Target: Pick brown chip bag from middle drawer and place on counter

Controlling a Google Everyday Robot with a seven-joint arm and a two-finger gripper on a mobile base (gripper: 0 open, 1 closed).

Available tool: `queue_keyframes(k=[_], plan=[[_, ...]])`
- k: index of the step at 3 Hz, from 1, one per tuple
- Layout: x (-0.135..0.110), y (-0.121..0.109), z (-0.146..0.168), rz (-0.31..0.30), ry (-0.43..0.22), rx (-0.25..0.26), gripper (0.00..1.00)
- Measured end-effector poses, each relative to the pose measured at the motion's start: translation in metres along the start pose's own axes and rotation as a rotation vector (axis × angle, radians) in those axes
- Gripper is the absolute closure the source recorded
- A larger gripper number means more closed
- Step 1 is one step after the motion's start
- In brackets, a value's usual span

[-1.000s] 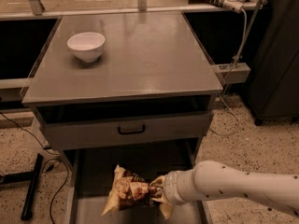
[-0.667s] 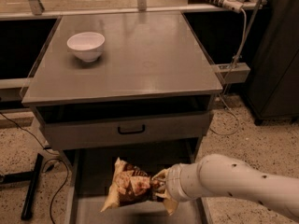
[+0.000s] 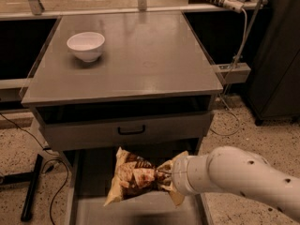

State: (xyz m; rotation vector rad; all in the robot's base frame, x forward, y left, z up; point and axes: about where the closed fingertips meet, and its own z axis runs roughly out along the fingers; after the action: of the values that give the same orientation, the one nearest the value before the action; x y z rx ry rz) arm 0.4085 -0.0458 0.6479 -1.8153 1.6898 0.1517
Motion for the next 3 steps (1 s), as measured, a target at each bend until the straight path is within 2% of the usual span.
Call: queue_keyframes(k=[1, 2, 3], plan=[[-0.025, -0.030, -0.073, -0.059, -0.002, 0.086, 1.00], [-0.040, -0.060, -0.163, -0.103, -0.028, 0.185, 1.00], [-0.054, -0.083, -0.222, -0.178, -0.043, 0.257, 1.00]])
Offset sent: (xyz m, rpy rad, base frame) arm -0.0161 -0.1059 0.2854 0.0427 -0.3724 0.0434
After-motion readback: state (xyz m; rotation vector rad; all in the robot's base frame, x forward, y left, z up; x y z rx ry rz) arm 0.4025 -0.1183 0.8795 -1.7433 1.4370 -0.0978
